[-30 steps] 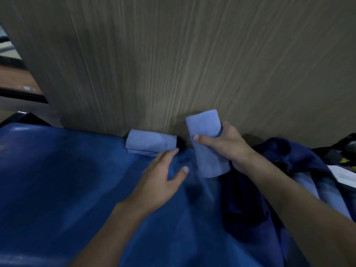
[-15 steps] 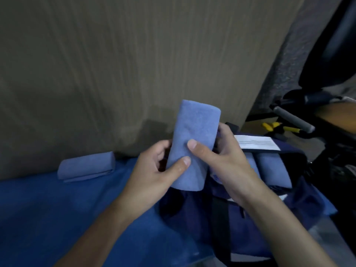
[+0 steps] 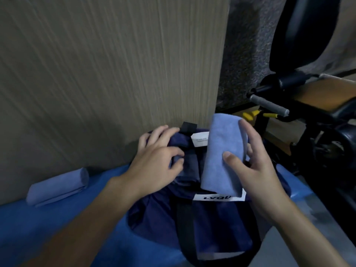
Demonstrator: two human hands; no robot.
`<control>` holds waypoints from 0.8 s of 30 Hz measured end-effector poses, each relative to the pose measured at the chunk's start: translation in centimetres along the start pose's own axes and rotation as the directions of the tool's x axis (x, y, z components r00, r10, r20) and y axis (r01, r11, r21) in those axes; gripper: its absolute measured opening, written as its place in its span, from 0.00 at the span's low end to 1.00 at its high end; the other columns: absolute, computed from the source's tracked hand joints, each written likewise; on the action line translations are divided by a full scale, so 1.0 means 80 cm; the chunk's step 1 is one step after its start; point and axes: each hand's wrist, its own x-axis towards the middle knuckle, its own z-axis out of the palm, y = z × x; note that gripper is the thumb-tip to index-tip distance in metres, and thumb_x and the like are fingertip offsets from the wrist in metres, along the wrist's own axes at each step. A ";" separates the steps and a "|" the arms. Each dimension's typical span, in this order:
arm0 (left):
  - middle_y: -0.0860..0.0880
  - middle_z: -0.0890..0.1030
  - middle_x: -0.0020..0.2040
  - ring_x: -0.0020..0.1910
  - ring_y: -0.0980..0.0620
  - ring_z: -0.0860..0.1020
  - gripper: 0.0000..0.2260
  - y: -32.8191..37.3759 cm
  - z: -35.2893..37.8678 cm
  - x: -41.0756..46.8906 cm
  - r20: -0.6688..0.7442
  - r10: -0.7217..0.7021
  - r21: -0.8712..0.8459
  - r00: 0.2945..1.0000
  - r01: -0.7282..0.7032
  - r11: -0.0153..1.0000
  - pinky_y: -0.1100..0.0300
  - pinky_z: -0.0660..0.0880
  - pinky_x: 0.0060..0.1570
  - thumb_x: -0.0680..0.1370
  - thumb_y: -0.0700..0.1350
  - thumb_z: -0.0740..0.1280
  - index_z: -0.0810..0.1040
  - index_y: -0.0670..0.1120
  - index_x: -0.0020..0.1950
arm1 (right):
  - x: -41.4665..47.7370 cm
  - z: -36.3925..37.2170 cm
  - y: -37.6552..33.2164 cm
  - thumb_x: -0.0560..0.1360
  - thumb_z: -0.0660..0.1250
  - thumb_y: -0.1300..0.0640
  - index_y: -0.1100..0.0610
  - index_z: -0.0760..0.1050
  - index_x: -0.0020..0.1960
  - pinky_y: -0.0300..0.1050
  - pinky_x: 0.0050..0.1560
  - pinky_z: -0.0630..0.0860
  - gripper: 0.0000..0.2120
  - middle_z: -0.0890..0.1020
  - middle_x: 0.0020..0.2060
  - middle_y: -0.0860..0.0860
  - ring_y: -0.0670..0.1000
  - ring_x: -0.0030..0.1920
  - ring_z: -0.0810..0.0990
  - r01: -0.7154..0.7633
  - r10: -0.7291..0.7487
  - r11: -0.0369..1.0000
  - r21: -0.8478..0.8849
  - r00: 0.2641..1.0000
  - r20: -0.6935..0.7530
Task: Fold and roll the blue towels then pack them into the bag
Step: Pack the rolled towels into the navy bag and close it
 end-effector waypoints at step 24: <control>0.59 0.38 0.79 0.77 0.57 0.44 0.51 -0.023 -0.029 0.011 0.161 -0.131 0.034 0.978 0.127 0.991 0.52 0.52 0.72 0.69 0.53 0.69 0.32 0.56 0.77 | 0.092 0.095 0.019 0.75 0.68 0.63 0.53 0.71 0.69 0.36 0.50 0.78 0.23 0.82 0.54 0.50 0.46 0.51 0.82 -0.365 0.358 0.931 0.000 0.912 0.198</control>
